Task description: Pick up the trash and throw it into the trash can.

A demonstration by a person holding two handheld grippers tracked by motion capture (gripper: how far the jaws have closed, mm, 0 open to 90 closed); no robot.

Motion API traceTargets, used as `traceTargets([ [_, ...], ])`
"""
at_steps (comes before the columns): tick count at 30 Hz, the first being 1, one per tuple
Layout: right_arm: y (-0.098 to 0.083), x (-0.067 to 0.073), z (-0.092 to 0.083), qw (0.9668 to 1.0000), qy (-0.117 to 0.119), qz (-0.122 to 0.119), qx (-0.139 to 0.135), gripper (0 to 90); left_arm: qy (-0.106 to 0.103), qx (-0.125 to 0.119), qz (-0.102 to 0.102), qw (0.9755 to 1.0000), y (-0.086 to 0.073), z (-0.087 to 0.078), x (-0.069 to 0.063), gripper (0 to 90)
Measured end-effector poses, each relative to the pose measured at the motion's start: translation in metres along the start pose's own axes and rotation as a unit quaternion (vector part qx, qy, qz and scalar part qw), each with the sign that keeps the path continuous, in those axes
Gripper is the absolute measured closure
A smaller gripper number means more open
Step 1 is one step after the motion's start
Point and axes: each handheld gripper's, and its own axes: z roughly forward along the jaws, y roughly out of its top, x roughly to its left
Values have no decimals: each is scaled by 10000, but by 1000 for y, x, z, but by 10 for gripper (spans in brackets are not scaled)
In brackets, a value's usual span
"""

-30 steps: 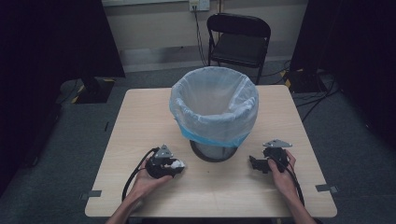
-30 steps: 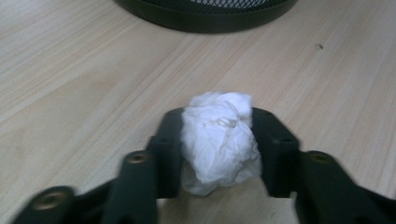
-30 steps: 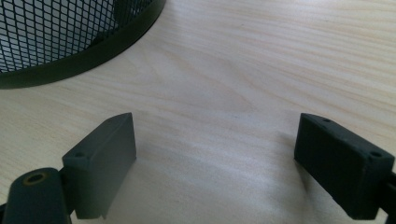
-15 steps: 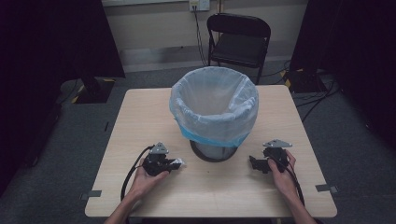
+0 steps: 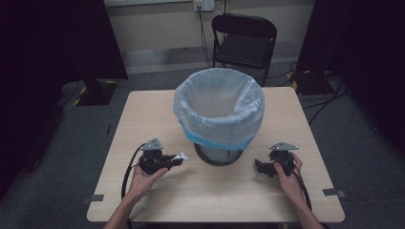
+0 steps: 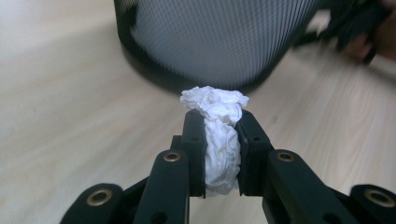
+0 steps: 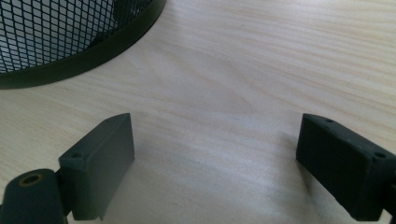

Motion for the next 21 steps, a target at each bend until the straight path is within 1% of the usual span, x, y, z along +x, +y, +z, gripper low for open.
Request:
traceTargets([
  [1,0,0,0,10000,0,0,0,106,0,0,0,10000,0,0,0,768],
  [2,0,0,0,10000,0,6,3,104,-36,-3,52,10000,3,0,-2,768],
  [3,0,0,0,10000,-2,-5,12,101,-48,-1,156,9999,6,-1,-5,768],
  [4,1,0,1,10000,2,-16,10,100,-79,-51,188,9998,9,-2,-6,768],
  [5,1,0,1,10000,2,-16,10,100,-79,-51,188,9998,9,-2,-6,768],
  [6,1,-1,1,10000,19,-26,10,98,-120,-216,209,9995,15,-5,-9,768],
  [9,1,-1,1,10000,19,-30,9,98,-123,-372,251,9989,25,-10,-10,768],
  [10,1,-1,1,10000,19,-25,11,98,-123,-372,251,9989,25,-10,-10,768],
  [11,1,-1,1,10000,19,-30,10,98,-120,-526,286,9981,32,-16,-10,768],
  [13,1,-1,1,10000,19,-33,9,98,-134,-687,284,9971,38,-22,-10,768],
  [14,1,-1,1,10000,19,-33,9,98,-134,-687,284,9971,38,-22,-10,768],
  [15,1,-1,1,10000,19,-32,9,98,-113,-757,319,9966,42,-26,-10,767],
  [17,1,-1,1,10000,19,-30,10,98,-113,-794,394,9960,49,-32,-8,767],
  [18,1,-1,1,10000,19,-30,10,98,-113,-794,394,9960,49,-32,-8,767],
  [19,1,-1,1,10000,19,-33,9,98,-125,-877,377,9954,54,-37,-8,767],
  [21,1,-1,1,10000,19,-29,10,98,-118,-961,395,9945,58,-41,-8,767],
])
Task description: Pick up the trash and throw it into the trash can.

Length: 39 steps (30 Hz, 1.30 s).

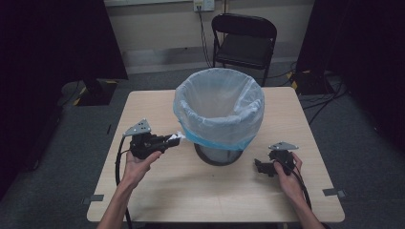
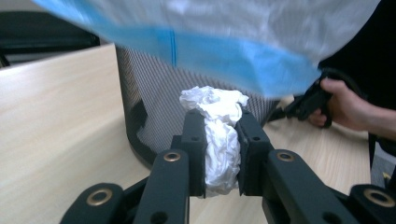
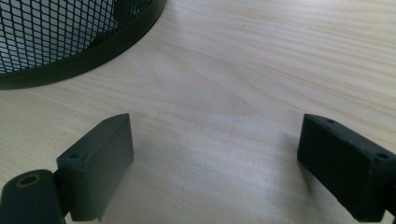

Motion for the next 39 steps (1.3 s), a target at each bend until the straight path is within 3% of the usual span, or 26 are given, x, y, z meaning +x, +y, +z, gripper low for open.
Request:
traceTargets([
  [12,0,0,0,10000,-1,0,0,98,-13,-235,83,9997,15,-12,-4,767],
  [19,0,0,0,10000,-1,5,1,98,65,-541,162,9984,40,-27,-2,766],
  [26,0,0,0,10000,0,0,0,98,48,-686,324,9971,61,-36,-3,767],
  [32,0,0,0,10000,0,4,1,98,1,-820,269,9963,73,-42,-4,766],
  [39,0,0,0,10000,0,4,0,98,20,-987,378,9944,91,-48,-4,766],
])
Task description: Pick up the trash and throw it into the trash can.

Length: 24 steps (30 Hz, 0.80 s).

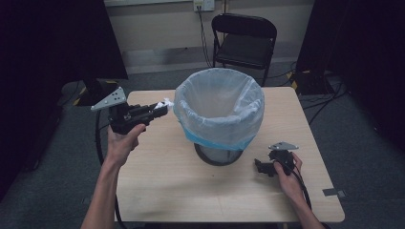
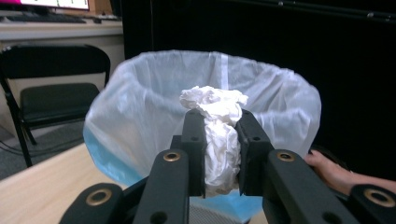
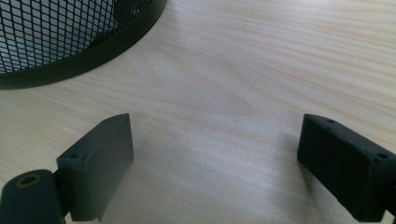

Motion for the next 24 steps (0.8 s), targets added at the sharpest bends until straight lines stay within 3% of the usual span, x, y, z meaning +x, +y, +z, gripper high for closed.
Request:
traceTargets([
  [7,0,0,0,10000,0,-5,0,98,-19,-104,117,9999,20,2,-2,765],
  [12,0,0,0,10000,0,-6,-1,98,-108,-92,188,9997,32,14,-5,763],
  [17,0,0,0,10000,1,-5,-1,98,-196,-51,232,9995,40,32,-6,761],
  [19,0,0,0,10000,4,-9,-1,98,-207,43,363,9991,45,43,-6,760],
  [24,0,0,0,10000,5,-6,-1,98,-248,205,320,9990,51,63,-1,760],
])
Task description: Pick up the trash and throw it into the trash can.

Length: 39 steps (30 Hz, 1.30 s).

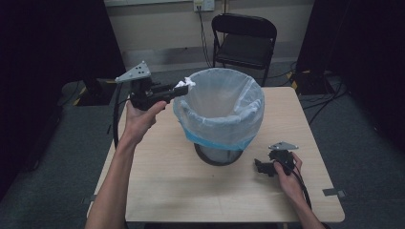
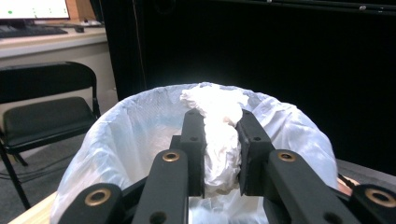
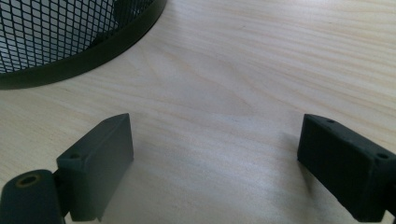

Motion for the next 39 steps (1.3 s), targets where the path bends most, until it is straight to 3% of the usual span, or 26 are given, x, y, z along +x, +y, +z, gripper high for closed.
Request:
traceTargets([
  [5,0,0,0,10000,-1,15,1,98,-31,56,-149,9999,8,16,6,760],
  [9,0,0,0,10000,1,20,2,98,75,163,-159,9997,14,28,11,758],
  [13,0,0,0,10000,6,0,3,98,-99,196,-314,9993,12,40,13,749],
  [17,0,0,0,10000,5,16,4,97,-162,361,-256,9989,7,50,12,730],
  [24,0,0,0,10000,5,-1,2,98,-61,422,-358,9985,4,58,15,581],
  [26,0,0,0,10000,5,-1,0,98,-9,444,-329,9985,3,59,15,484],
  [28,0,0,0,10000,6,-1,3,98,68,458,-311,9984,3,59,15,443],
  [31,0,0,0,10000,5,0,3,98,150,444,-217,9987,3,58,15,290],
  [39,0,0,0,10000,6,-1,3,98,159,347,-164,9991,-1,49,17,158],
])
